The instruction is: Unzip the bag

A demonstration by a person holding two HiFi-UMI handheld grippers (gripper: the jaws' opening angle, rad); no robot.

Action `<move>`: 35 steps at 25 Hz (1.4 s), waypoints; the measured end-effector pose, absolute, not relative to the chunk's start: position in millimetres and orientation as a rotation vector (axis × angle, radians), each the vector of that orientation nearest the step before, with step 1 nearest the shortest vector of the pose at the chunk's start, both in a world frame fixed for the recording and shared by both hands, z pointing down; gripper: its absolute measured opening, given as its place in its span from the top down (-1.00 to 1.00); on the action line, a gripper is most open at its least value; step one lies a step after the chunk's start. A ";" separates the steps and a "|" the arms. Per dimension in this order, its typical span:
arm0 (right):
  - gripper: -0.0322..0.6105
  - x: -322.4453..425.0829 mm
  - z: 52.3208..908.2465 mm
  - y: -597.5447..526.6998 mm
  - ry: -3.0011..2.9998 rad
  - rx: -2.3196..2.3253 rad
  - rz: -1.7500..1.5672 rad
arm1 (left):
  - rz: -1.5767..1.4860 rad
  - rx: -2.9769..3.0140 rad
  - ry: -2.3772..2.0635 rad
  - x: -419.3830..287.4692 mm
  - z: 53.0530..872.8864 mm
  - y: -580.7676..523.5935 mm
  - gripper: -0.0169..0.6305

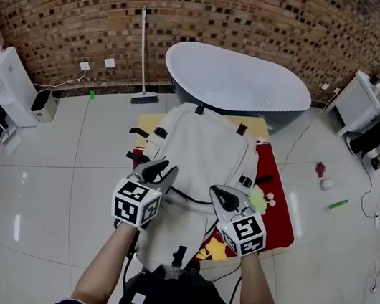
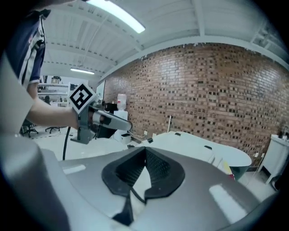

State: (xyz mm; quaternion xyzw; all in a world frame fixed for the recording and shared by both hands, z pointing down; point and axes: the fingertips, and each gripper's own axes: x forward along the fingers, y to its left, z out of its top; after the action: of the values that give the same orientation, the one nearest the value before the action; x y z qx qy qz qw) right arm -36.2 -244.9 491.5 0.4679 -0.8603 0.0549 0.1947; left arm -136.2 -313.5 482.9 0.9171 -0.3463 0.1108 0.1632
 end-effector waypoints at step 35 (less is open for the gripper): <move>0.88 -41.5 391.4 -241.2 -2.700 1.433 0.090 | 0.064 2.783 -0.940 -86.1 400.3 -243.1 0.94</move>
State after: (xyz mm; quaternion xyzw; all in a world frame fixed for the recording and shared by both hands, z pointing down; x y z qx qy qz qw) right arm -41.5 -241.2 391.4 0.4682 -0.8822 0.0293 0.0420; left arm -86.1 -243.1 400.3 0.9423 -0.3184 0.0216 0.1016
